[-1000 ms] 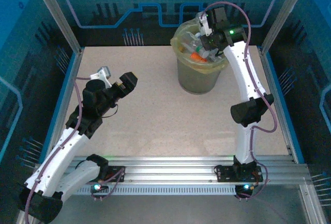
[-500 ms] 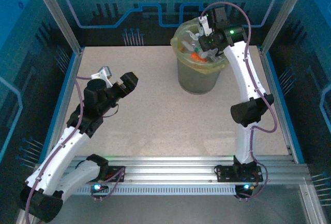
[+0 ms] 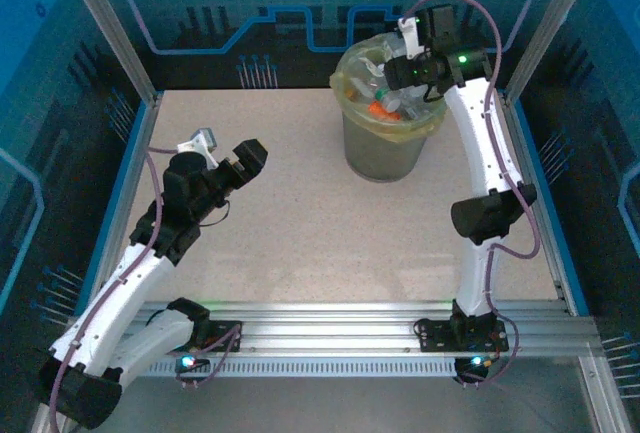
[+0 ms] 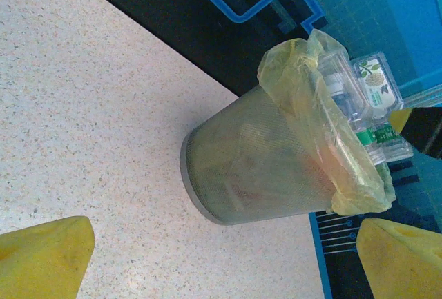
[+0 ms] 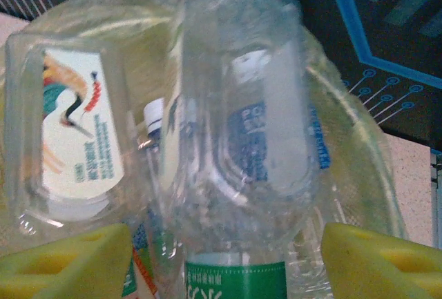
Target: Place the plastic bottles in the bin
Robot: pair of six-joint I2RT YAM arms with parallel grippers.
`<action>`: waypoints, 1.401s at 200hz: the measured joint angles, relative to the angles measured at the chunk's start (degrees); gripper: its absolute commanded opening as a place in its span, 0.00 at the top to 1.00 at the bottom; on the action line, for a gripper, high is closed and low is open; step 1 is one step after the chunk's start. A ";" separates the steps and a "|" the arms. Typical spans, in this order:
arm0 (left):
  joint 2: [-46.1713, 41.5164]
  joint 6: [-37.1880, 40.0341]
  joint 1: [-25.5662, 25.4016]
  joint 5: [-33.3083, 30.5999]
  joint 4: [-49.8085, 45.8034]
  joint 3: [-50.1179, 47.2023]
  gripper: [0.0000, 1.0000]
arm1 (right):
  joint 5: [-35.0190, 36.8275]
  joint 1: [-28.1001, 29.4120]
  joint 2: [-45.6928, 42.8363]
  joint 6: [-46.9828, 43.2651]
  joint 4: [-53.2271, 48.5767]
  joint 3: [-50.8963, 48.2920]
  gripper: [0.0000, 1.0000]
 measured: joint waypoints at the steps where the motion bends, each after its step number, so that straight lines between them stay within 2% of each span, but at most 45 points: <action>1: 0.00 -0.02 0.00 0.00 0.02 0.00 0.01 | -0.11 -0.07 0.00 0.09 0.09 0.00 0.26; 48: 0.52 0.00 0.00 0.00 0.00 0.00 0.01 | -6.10 -3.50 0.13 6.08 4.15 0.28 0.24; 83: 0.52 0.00 0.00 0.00 0.00 0.00 0.01 | -11.04 -4.70 2.71 8.87 5.70 4.31 0.24; 115: 0.52 0.02 0.00 0.00 0.00 0.00 0.01 | -14.95 -5.18 5.11 10.43 6.16 4.85 0.35; 148: 0.92 0.02 0.00 0.00 0.02 0.00 0.01 | -17.20 -5.22 6.54 10.84 6.62 4.85 0.51; 158: 1.03 0.00 0.00 0.00 0.00 0.00 0.01 | -17.62 -5.33 6.58 10.91 6.69 4.85 0.52; 205: 1.05 0.00 0.00 0.00 0.02 0.00 0.01 | -18.32 -5.51 7.17 11.21 7.37 4.85 0.42; 222: 1.07 0.00 0.00 0.00 0.00 0.00 0.01 | -18.34 -5.55 7.67 11.19 7.56 4.87 0.41; 280: 1.46 0.00 0.00 0.00 0.04 0.00 0.01 | -18.08 -5.73 8.13 11.32 7.04 6.62 0.15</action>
